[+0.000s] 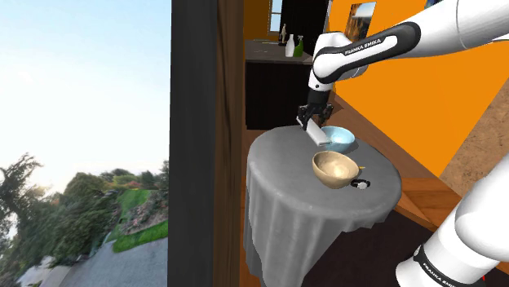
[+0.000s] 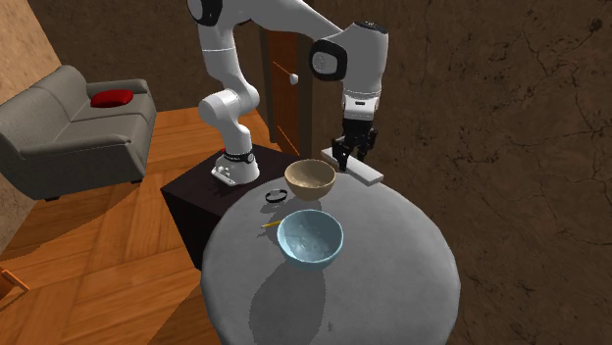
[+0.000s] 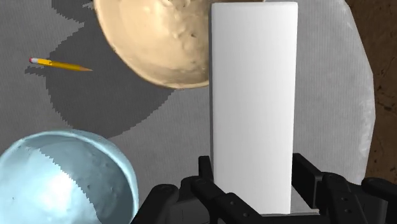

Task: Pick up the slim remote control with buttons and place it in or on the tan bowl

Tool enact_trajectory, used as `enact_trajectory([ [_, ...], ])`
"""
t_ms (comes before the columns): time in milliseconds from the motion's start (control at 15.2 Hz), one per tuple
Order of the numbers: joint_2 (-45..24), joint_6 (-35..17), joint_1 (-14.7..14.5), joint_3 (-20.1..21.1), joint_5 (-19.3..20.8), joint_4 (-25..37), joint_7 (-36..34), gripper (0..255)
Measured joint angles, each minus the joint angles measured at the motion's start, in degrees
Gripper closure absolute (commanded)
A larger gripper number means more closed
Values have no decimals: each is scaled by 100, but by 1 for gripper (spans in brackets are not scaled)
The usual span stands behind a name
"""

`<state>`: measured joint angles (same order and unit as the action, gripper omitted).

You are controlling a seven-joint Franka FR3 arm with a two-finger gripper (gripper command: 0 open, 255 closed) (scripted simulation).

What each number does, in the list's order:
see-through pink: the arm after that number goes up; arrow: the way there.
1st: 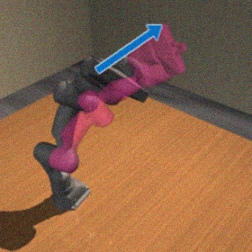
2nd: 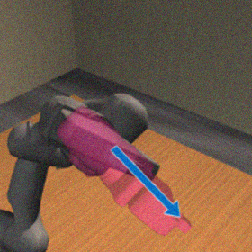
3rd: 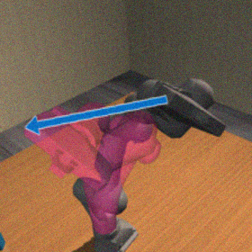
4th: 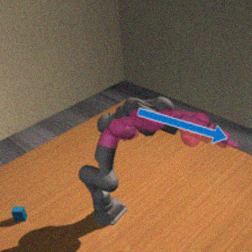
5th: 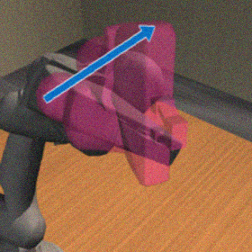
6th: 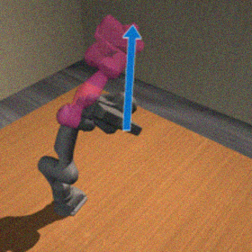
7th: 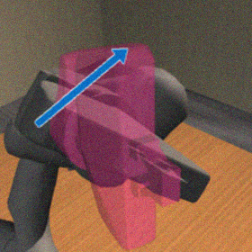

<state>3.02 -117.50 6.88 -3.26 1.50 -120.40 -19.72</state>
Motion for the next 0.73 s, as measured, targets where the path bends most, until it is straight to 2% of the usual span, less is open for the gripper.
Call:
enact_trajectory([
  [330, 1113, -121, 27, -9, 75, -1233, -11, 255],
  [594, 2124, 0, 62, -4, 133, -2124, -23, 255],
  [726, 2381, -17, 83, -17, 155, -2395, -8, 255],
])
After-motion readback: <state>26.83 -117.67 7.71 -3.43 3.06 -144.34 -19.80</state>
